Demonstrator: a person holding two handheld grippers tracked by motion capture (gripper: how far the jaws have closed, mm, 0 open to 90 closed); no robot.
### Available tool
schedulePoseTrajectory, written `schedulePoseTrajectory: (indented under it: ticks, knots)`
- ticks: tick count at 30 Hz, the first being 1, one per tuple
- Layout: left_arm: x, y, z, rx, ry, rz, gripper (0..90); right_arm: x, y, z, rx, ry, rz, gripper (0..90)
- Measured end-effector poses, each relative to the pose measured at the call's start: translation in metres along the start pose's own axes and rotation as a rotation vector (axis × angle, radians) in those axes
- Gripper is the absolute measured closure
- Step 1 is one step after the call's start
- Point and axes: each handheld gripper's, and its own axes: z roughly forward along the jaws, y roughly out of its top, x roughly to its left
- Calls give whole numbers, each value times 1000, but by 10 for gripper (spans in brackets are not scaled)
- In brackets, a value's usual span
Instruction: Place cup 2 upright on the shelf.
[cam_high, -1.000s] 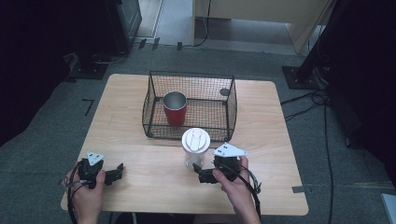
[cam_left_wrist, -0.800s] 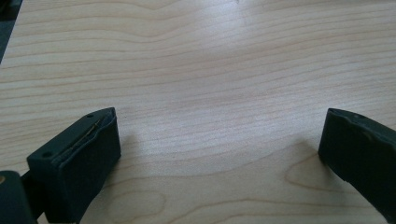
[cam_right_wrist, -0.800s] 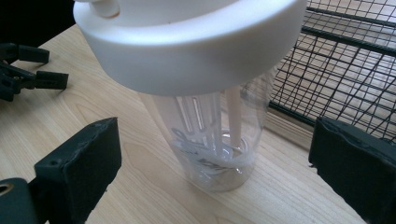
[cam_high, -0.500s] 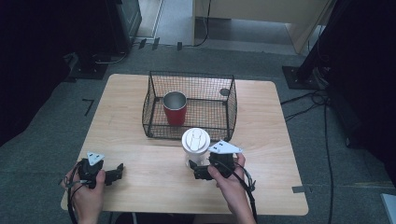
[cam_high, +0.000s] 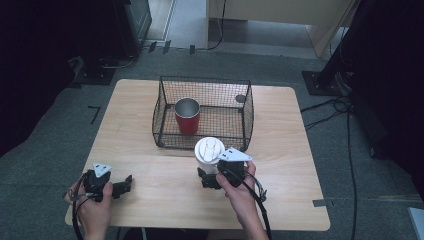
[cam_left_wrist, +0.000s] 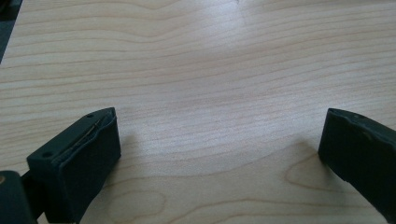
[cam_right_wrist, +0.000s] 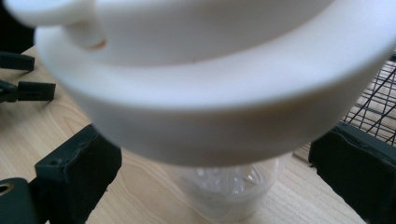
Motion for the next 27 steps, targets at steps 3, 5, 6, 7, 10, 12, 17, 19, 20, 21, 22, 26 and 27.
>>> schedulePoseTrajectory:
  ticks: [3,5,6,7,10,12,17,19,20,21,22,26,27]
  knots:
    - [0,0,0,0,0,0,0,0,2,2,-10,-2,10,36]
    - [0,0,0,0,0,0,0,2,3,3,-14,-1,7,45]
    - [0,0,0,0,0,0,0,3,3,4,-12,-2,3,45]
    - [0,0,0,0,0,0,0,4,4,5,-11,-3,0,46]
    - [0,0,0,0,0,-1,0,5,6,5,-18,-7,6,60]
    - [0,0,0,0,0,0,0,4,8,6,-21,-10,10,70]
    - [0,0,0,0,1,0,0,4,10,10,-25,-20,12,82]
    - [0,0,0,0,1,0,0,5,11,10,-45,-39,19,121]
    - [0,0,0,0,0,0,0,6,11,10,-52,-41,18,124]
    - [0,0,0,0,1,0,0,6,10,10,-57,-46,15,126]
    - [0,0,0,0,1,0,0,7,10,10,-58,-50,16,127]
    - [0,0,0,0,0,0,0,7,9,11,-67,-56,18,127]
    - [0,0,0,1,0,0,0,8,9,11,-72,-58,14,127]
